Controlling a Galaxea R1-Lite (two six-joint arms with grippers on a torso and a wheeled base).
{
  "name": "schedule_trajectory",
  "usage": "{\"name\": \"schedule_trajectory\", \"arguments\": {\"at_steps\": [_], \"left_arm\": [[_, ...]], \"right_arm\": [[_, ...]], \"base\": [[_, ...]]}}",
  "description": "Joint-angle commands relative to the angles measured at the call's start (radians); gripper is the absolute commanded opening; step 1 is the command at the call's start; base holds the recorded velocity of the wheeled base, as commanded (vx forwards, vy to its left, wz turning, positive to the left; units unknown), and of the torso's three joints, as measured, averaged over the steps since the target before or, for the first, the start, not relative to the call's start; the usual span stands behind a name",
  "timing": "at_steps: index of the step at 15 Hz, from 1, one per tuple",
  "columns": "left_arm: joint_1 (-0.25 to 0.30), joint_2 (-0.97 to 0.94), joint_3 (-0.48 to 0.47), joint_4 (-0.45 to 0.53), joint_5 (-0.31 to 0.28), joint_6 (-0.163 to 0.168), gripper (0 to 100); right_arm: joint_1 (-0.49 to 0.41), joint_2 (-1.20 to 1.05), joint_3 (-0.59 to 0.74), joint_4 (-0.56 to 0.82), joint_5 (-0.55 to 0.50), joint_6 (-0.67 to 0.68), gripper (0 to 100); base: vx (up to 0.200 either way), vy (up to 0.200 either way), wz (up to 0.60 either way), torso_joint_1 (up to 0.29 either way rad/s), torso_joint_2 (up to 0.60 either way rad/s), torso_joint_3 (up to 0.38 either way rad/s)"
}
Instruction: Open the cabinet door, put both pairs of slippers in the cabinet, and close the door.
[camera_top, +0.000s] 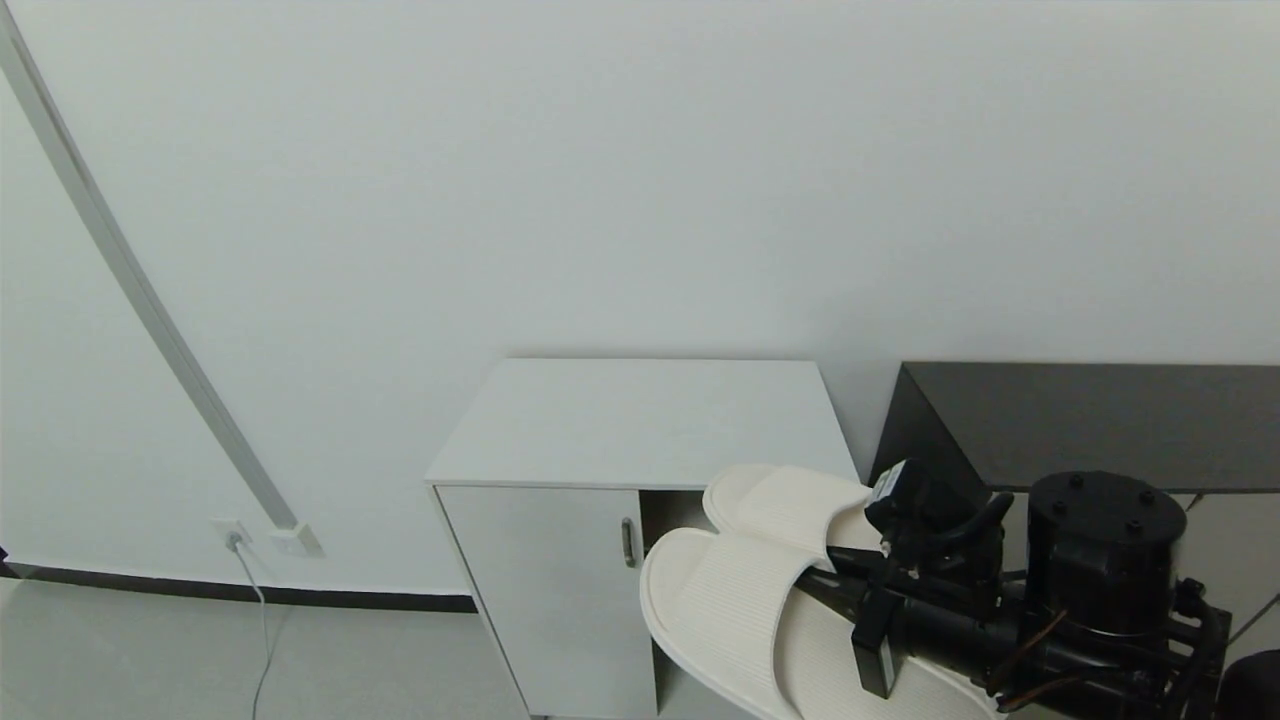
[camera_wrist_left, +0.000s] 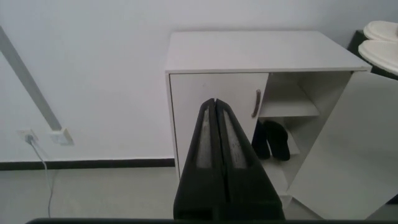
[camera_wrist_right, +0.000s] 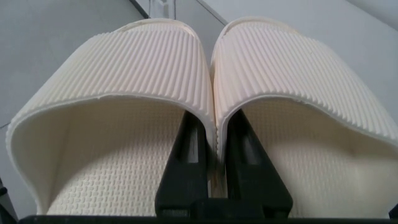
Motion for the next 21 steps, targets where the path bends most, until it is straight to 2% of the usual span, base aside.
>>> {"name": "schedule_trajectory", "arguments": {"at_steps": [1,8,21], "left_arm": [[0.000,0.001,0.000,0.000,0.000,0.000,0],[0.000,0.001,0.000,0.000,0.000,0.000,0],[0.000,0.001,0.000,0.000,0.000,0.000,0]], "right_arm": [[0.006,0.001,0.003,-0.001,0.001,-0.010,0],[0.006,0.003,0.008,-0.004,0.003,-0.025,0],[0.006,0.021,0.022,-0.039,0.003,-0.027,0]], "base": [[0.000,0.000,0.00,0.000,0.00,0.000],[0.000,0.000,0.00,0.000,0.00,0.000],[0.000,0.000,0.00,-0.129,0.29,0.156]]}}
